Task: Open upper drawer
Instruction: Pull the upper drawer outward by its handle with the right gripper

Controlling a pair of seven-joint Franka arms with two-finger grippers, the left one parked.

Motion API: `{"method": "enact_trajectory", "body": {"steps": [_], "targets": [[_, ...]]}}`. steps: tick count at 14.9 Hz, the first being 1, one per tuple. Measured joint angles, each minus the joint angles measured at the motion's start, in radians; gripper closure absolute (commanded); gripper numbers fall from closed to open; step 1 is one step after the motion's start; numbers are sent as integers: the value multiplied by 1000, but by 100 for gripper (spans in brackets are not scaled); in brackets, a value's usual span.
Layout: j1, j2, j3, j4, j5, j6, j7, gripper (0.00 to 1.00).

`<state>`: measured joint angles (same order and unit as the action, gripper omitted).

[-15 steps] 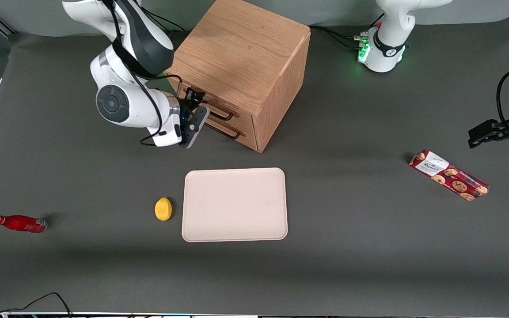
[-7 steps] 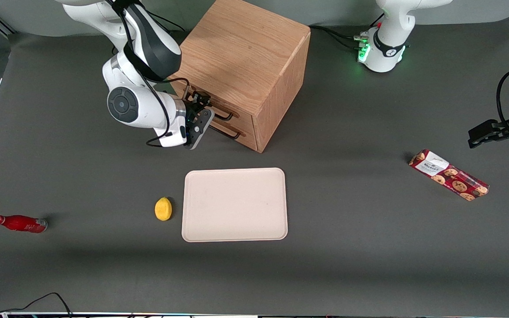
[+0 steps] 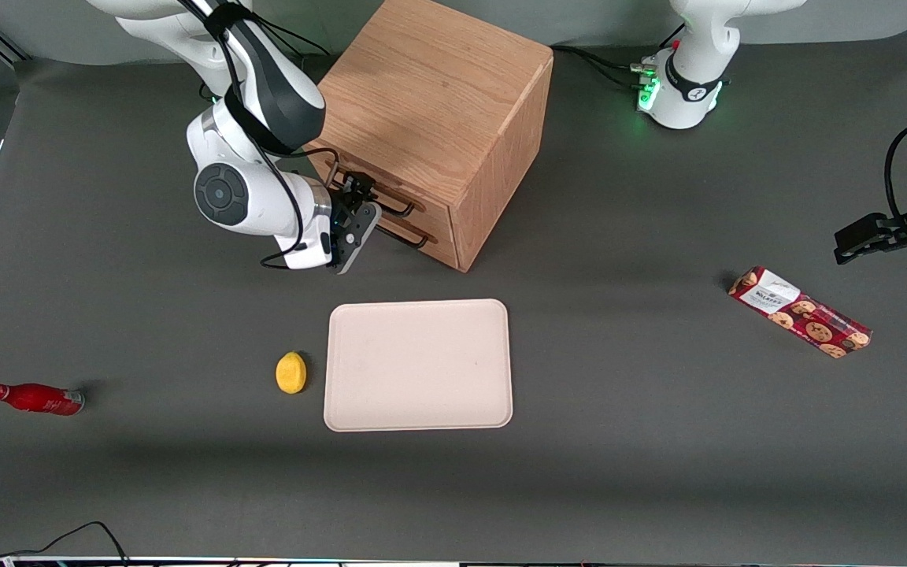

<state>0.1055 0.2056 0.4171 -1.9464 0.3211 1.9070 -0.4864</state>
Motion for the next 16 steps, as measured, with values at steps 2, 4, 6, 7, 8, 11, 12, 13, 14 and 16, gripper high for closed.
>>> {"method": "enact_trajectory", "body": {"steps": [2, 4, 6, 7, 8, 11, 12, 13, 14, 16], "targets": [[-7, 15, -7, 13, -10, 6, 0, 0], [-12, 31, -21, 37, -31, 7, 0, 0], [-15, 48, -38, 67, -48, 7, 0, 0], [-15, 54, -48, 81, -53, 7, -1, 0], [-16, 61, -57, 95, -57, 7, -4, 0], [-17, 83, -91, 139, -73, 2, -25, 0], [-17, 93, -101, 154, -81, 0, -43, 0], [-17, 104, -107, 168, -92, 0, -59, 0], [-17, 114, -113, 183, -102, 0, -71, 0], [-17, 139, -125, 218, -125, 0, -93, 0]]}}
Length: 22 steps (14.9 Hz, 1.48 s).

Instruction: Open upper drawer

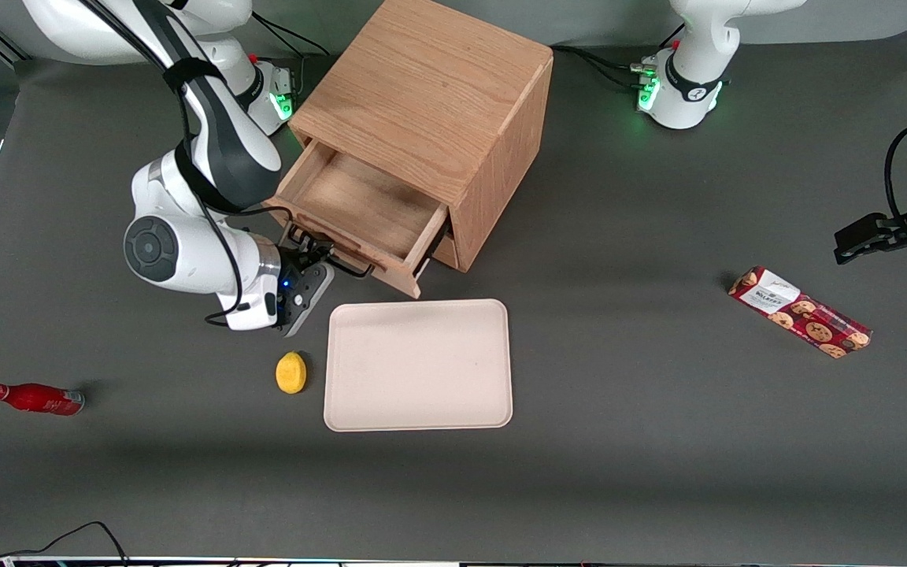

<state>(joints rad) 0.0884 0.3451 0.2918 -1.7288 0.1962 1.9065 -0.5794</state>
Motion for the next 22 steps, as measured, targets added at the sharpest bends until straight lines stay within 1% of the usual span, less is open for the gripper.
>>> {"method": "enact_trajectory", "body": {"steps": [3, 12, 16, 18, 22], "targets": [[0, 41, -26, 58, -23, 0, -44, 0], [-2, 143, -133, 210, -26, -45, -232, 0], [-2, 164, -144, 251, -26, -81, -254, 0], [1, 166, -144, 291, -26, -119, -254, 0], [2, 162, -146, 424, -26, -269, -249, 0]]}}
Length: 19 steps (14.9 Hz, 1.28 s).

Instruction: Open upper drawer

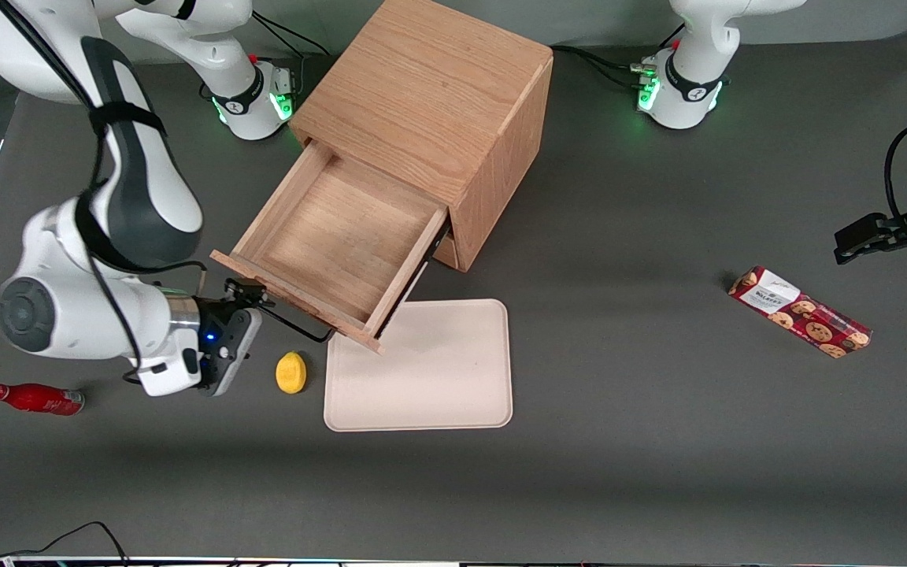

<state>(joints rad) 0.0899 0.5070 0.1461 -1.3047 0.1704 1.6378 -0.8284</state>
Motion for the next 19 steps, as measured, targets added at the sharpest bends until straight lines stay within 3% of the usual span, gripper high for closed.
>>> {"method": "enact_trajectory", "body": {"steps": [5, 9, 13, 16, 19], "targets": [[-4, -89, -57, 64, 0, -143, 136, 0], [-1, -248, -65, 35, -13, -320, 449, 0], [4, -492, -64, -223, -68, -319, 682, 0], [3, -706, -65, -467, -104, -264, 704, 0], [3, -802, -108, -536, -159, -238, 706, 0]]}}
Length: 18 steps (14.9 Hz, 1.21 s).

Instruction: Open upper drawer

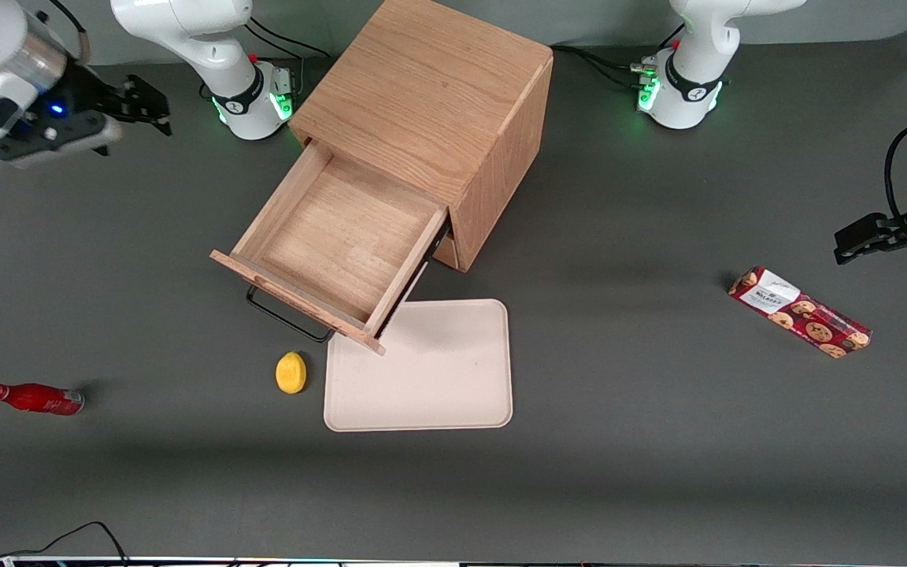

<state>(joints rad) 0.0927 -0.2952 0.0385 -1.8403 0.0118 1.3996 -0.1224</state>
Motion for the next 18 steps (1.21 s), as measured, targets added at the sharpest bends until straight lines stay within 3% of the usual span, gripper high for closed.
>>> {"method": "enact_trajectory", "body": {"steps": [4, 9, 13, 18], "targets": [[-3, 63, -74, 46, -17, 16, -21, 0], [3, 43, -58, 40, -17, 62, 202, 0], [2, -57, -60, -40, -19, 99, 233, 0], [0, -29, -65, -22, -20, 118, 242, 0]]}}
